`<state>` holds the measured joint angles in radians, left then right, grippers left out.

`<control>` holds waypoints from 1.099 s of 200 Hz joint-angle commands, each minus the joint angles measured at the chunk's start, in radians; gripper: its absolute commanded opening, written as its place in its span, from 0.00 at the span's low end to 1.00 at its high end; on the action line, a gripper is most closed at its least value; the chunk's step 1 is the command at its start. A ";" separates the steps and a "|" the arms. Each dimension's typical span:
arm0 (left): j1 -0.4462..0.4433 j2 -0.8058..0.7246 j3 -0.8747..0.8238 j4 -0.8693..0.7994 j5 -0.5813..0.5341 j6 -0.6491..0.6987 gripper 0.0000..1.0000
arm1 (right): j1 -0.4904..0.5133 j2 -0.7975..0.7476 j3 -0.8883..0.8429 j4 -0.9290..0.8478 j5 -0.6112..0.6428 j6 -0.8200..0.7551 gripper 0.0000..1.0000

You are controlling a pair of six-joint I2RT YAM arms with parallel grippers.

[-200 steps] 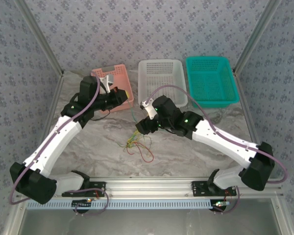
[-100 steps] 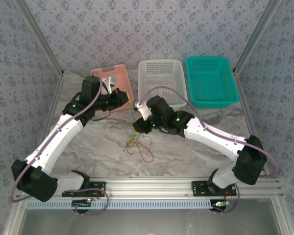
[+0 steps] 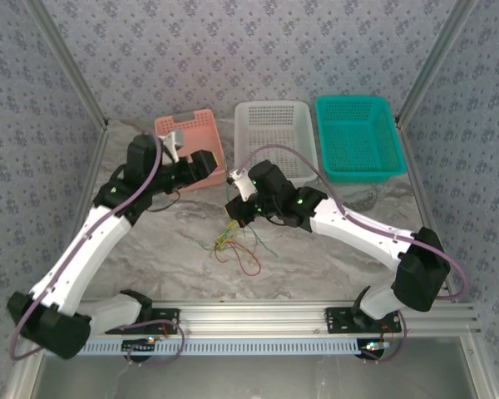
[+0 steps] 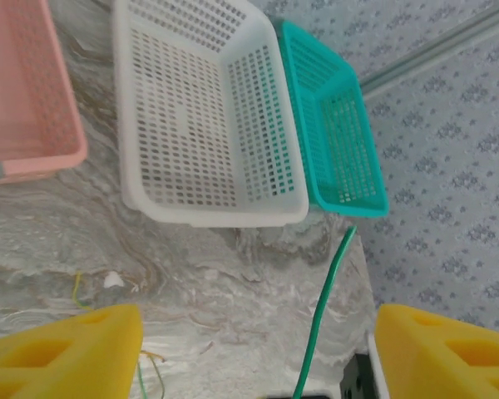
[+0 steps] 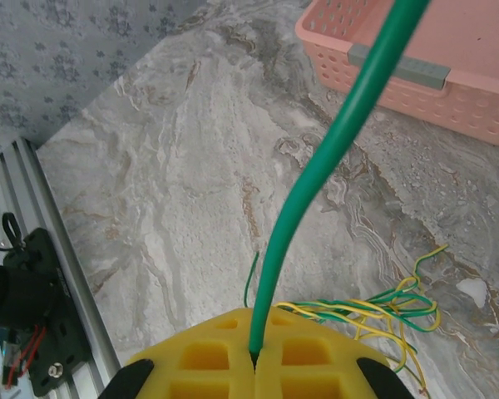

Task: Untangle the cables
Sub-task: Straighten the cable.

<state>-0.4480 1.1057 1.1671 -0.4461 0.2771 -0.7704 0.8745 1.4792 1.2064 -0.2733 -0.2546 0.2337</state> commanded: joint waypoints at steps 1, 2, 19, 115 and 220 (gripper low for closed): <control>-0.055 -0.122 -0.083 0.001 -0.104 -0.034 0.76 | -0.031 -0.023 -0.002 0.043 -0.083 0.066 0.00; -0.058 -0.127 -0.090 0.003 -0.107 -0.035 0.76 | -0.032 -0.022 -0.002 0.043 -0.086 0.066 0.00; -0.139 -0.186 -0.186 0.045 -0.148 -0.059 0.74 | -0.057 -0.017 0.015 0.039 -0.109 0.108 0.00; -0.462 -0.149 -0.465 0.482 -0.281 -0.058 0.51 | -0.136 0.008 0.109 0.024 -0.161 0.459 0.00; -0.485 -0.172 -0.499 0.572 -0.298 -0.085 0.53 | -0.107 0.001 0.088 0.026 -0.093 0.543 0.00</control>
<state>-0.9188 0.9798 0.6796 0.0566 -0.0090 -0.8471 0.7666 1.4857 1.3067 -0.2459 -0.3717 0.7429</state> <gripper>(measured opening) 0.516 0.062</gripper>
